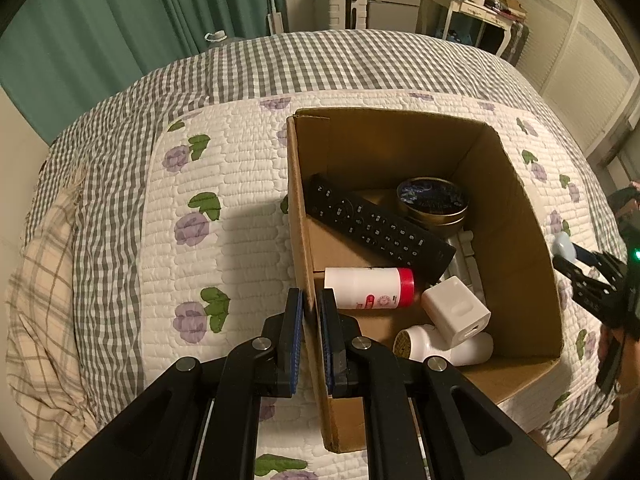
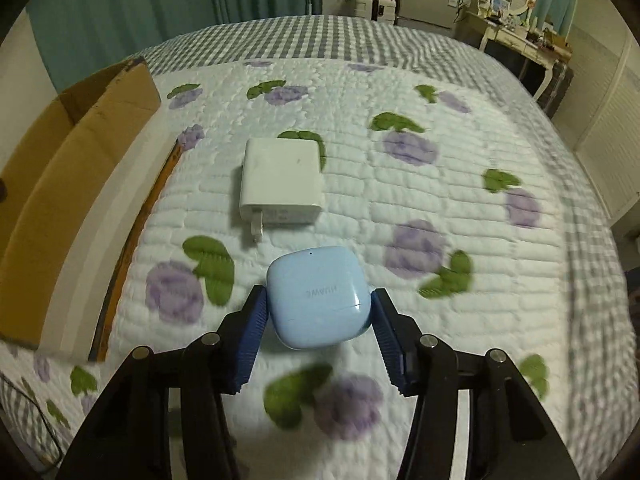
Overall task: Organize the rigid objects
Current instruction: 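Grasp the light-blue earbud case with the right gripper, then carry the earbud case into the box and release it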
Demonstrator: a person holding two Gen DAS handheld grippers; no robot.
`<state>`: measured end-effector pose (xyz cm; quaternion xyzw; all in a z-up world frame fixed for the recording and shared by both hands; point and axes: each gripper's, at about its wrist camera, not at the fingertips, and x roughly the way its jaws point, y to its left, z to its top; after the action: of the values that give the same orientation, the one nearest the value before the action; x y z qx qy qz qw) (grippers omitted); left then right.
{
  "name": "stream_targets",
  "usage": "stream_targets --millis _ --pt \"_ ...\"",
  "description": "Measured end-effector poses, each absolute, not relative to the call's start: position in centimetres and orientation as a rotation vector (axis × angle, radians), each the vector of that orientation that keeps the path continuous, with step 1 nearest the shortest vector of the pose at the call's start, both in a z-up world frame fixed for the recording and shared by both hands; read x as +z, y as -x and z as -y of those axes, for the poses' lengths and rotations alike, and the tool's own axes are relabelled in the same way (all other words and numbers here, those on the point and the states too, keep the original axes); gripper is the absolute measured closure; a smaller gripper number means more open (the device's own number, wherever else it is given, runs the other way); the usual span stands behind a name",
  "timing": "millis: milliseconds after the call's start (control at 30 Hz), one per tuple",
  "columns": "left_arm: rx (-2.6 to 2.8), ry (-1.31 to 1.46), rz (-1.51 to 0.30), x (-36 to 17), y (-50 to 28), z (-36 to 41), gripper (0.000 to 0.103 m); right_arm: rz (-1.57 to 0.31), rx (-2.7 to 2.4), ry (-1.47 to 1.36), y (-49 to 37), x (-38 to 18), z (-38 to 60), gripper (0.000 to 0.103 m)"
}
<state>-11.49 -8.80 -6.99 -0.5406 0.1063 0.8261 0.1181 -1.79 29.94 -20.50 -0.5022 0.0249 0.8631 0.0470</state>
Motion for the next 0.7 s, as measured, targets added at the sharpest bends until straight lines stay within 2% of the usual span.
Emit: stream_targets --millis 200,433,700 --pt "2.401 1.596 -0.287 -6.9 11.5 9.0 0.094 0.014 2.687 1.426 0.9 -14.7 -28.5 0.051" --pt "2.39 1.613 -0.277 -7.0 11.4 9.0 0.094 0.037 2.932 1.289 2.6 -7.2 -21.0 0.051" --pt "2.385 1.611 -0.298 -7.0 11.3 8.9 0.094 0.107 3.088 1.314 5.5 -7.4 -12.6 0.051"
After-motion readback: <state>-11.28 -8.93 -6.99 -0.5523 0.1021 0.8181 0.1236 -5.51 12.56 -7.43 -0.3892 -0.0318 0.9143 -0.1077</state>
